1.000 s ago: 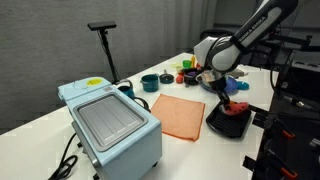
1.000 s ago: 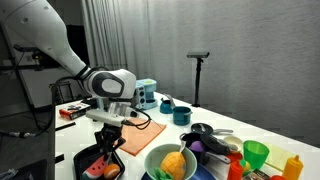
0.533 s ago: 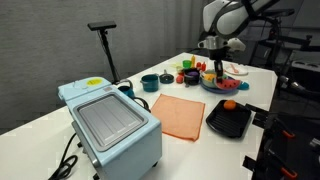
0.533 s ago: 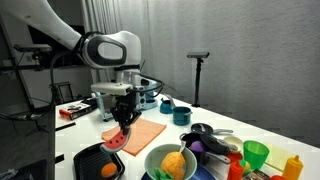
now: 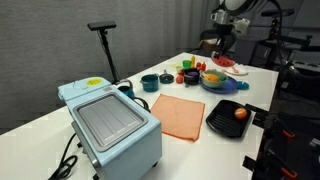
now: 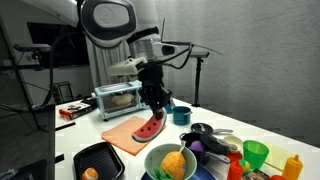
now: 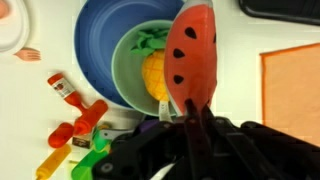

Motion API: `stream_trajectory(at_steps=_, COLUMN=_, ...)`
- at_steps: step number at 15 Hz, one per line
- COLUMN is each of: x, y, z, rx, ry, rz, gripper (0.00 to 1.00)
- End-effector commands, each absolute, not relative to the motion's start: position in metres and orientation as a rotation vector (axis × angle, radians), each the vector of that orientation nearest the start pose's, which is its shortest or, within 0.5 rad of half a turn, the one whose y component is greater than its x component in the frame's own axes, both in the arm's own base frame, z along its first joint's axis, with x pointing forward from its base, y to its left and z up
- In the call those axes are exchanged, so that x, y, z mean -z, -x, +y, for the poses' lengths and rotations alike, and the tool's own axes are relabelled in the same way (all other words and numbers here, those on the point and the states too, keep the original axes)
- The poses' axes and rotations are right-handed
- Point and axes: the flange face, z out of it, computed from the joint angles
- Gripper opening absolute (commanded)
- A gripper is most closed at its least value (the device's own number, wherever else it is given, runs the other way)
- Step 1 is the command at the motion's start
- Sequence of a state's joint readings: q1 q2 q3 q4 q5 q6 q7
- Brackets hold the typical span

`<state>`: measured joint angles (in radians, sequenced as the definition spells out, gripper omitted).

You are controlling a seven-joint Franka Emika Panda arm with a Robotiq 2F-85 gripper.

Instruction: Put the pineapple, the watermelon and the orange plush toys in the green bowl

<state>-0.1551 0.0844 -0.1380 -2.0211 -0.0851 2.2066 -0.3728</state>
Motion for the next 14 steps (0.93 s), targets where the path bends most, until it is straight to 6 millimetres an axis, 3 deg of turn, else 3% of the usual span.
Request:
stream_trajectory(at_steps=1, x=-0.414, y=-0.587, z=-0.198, rx=0.296, ry=3.28, rz=0.062, gripper=0.02)
stream_trajectory(at_steps=5, x=-0.379, y=-0.6, z=-0.211, rx=0.353, ry=3.261, rz=0.358, gripper=0.02)
stream_trajectory(at_steps=8, x=-0.345, y=-0.598, z=-0.209, rx=0.26, ry=3.221, rz=0.455, gripper=0.02)
stream_trajectory(at_steps=11, x=-0.325, y=-0.595, z=-0.205, rx=0.192, ry=3.199, rz=0.479, gripper=0.02)
stream_trajectory(at_steps=12, x=-0.323, y=-0.594, z=-0.203, rx=0.176, ry=3.198, rz=0.481, gripper=0.32)
stream_trajectory(at_steps=14, x=-0.322, y=-0.592, z=-0.195, rx=0.161, ry=3.204, rz=0.446, gripper=0.4)
